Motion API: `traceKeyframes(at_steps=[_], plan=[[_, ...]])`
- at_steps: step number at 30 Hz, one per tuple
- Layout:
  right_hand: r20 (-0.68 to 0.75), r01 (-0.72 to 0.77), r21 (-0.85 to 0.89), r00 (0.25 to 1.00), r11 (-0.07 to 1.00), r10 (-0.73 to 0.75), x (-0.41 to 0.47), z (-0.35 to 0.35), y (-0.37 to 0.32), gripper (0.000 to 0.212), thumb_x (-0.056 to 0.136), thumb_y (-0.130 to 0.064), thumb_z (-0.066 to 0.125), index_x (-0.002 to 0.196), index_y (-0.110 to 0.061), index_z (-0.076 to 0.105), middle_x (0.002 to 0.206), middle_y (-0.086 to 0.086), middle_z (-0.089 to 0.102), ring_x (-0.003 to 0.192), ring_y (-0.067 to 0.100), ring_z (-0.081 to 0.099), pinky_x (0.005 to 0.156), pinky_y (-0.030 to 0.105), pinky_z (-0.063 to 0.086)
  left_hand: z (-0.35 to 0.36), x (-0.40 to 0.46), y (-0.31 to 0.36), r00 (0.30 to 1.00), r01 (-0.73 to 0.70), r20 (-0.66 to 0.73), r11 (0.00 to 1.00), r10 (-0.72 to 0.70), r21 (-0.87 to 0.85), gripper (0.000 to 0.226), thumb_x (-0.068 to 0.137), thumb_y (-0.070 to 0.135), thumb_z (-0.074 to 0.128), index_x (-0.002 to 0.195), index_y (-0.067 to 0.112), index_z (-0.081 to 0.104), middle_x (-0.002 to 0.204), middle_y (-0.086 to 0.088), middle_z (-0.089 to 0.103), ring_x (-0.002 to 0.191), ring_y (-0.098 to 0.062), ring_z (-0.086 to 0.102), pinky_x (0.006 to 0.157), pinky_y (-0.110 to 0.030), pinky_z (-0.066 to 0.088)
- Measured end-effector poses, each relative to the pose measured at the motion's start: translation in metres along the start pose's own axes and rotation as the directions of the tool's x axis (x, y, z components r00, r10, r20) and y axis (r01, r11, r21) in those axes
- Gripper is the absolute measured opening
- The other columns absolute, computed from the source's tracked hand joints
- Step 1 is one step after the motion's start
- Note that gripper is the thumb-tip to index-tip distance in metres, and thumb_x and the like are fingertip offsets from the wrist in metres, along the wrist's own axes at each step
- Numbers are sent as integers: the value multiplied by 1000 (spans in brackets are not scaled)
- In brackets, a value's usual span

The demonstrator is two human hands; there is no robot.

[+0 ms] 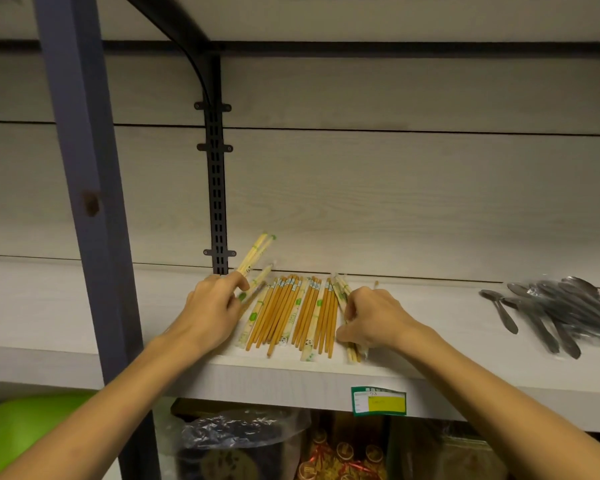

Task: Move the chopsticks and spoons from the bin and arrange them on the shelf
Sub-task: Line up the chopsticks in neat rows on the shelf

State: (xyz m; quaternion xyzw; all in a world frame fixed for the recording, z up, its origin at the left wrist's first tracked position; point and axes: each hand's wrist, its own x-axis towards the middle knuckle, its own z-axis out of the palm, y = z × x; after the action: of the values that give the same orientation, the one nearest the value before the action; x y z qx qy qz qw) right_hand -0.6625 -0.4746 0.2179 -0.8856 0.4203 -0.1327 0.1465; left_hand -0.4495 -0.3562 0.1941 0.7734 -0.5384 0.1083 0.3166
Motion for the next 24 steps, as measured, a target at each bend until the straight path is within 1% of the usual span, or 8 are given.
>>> traceKeyframes(at_steps=[4,6,9,11,14,17,20,24], plan=[[-38,4,22,999,1000,-4,-2,2,1,20,83,-30,68,77,-17,54,76,-4,55,65,8,50,57,24,43,1,-1,3,1000,7,-30,999,-8,-32,15,98,17,45,105,22,57,104,-5,47,82,-19,51,69,-27,37],[-42,12,25,999,1000,-11,-3,3,0,21,85,-30,68,77,-17,54,74,-6,55,64,6,49,55,23,42,1,-1,7,999,30,22,1000,-30,-5,12,97,25,49,105,23,57,108,-4,47,82,-17,53,68,-26,39],[-32,2,21,999,1000,-2,-2,3,0,18,83,-27,70,85,-14,57,83,1,63,69,12,54,67,31,51,2,0,9,984,81,152,995,-90,60,15,90,35,63,101,27,59,112,-1,49,89,-17,57,71,-24,45],[-27,-25,34,999,999,26,-2,2,0,21,80,-27,72,88,-14,59,93,7,67,75,16,56,74,36,54,3,1,10,971,103,210,993,-111,49,9,89,31,65,96,25,62,109,-1,58,91,-16,59,74,-25,49],[-31,-66,52,997,996,68,-1,2,3,32,76,-30,74,96,-7,62,96,7,66,84,19,63,75,37,55,3,2,11,959,141,247,990,-141,20,4,90,29,64,91,25,64,102,1,64,83,-12,62,68,-22,51],[-45,-80,58,996,995,82,0,1,5,35,75,-30,75,98,-9,61,94,6,62,87,20,63,77,37,56,-1,4,12,953,167,252,985,-170,33,13,82,31,71,91,26,63,103,2,62,80,-11,61,65,-22,50],[-68,-93,83,993,992,98,2,0,9,34,74,-27,76,100,-10,62,97,6,61,89,21,61,78,38,56,-1,6,14,943,180,274,982,-190,59,22,76,32,74,94,25,62,104,3,59,81,-11,60,70,-26,54],[-104,-87,150,989,985,103,1,0,15,33,71,-27,76,95,-17,57,100,1,58,83,18,58,71,35,52,2,7,17,949,188,245,980,-200,70,23,78,31,74,95,27,60,106,4,56,79,-10,61,67,-25,55]])
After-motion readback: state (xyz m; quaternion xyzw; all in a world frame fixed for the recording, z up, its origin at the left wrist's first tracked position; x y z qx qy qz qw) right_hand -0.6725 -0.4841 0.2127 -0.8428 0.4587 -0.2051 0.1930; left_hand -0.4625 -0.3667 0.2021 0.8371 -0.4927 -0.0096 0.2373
